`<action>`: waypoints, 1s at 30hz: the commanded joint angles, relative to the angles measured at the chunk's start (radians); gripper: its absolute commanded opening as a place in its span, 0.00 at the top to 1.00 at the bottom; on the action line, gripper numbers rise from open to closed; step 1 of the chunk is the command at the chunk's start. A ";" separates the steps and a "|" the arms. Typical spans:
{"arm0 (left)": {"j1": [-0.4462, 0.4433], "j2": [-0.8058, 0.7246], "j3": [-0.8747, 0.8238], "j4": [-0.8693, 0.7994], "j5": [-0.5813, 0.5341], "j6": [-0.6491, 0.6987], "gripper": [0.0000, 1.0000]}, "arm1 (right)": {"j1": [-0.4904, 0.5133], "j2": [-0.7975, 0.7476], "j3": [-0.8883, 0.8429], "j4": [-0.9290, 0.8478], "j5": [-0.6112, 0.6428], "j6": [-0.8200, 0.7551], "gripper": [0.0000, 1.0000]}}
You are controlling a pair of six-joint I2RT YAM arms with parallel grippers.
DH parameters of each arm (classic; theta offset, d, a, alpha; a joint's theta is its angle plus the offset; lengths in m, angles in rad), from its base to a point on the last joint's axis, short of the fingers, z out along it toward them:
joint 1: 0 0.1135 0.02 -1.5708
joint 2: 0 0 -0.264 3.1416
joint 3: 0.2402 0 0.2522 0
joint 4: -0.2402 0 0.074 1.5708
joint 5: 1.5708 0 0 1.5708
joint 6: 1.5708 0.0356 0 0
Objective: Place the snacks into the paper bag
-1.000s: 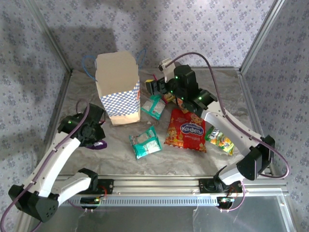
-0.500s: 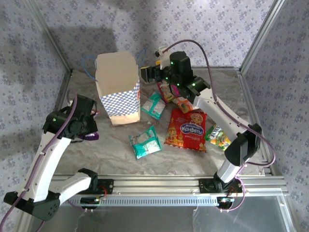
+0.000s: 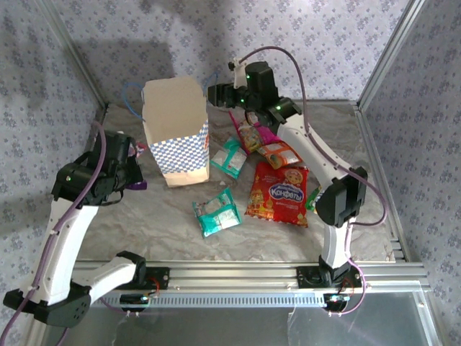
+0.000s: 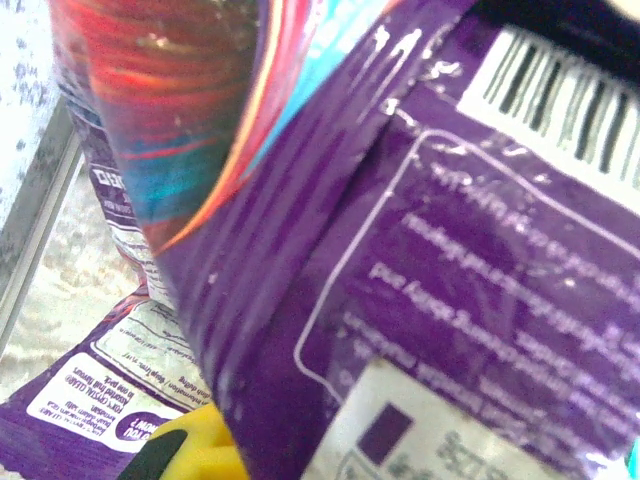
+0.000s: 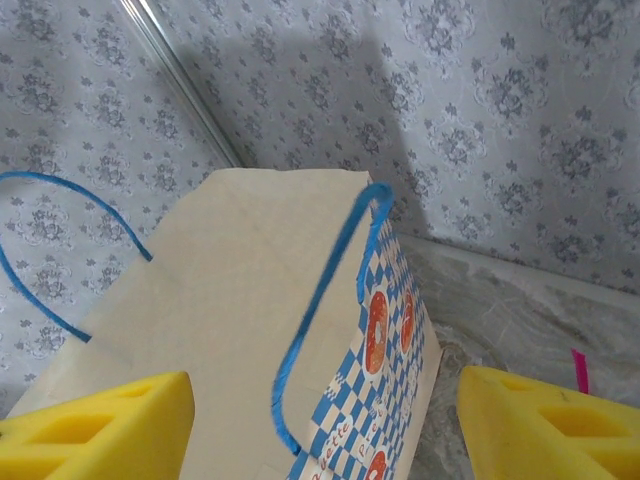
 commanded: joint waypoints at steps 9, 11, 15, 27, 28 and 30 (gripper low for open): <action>0.014 0.020 0.114 0.119 -0.021 0.083 1.00 | -0.017 0.101 0.138 -0.067 -0.060 0.076 0.32; 0.014 0.032 0.126 0.128 -0.015 0.088 1.00 | -0.020 0.122 0.168 -0.079 -0.069 0.084 0.32; 0.015 0.059 0.154 0.156 0.005 0.097 1.00 | -0.021 0.152 0.206 -0.084 -0.085 0.099 0.33; 0.016 0.122 0.224 0.189 0.053 0.126 1.00 | -0.032 0.191 0.264 -0.118 -0.094 0.094 0.50; 0.015 0.127 0.227 0.191 0.056 0.128 1.00 | -0.035 0.193 0.264 -0.116 -0.102 0.101 0.52; 0.016 0.134 0.235 0.194 0.058 0.131 1.00 | -0.040 0.197 0.263 -0.112 -0.119 0.114 0.55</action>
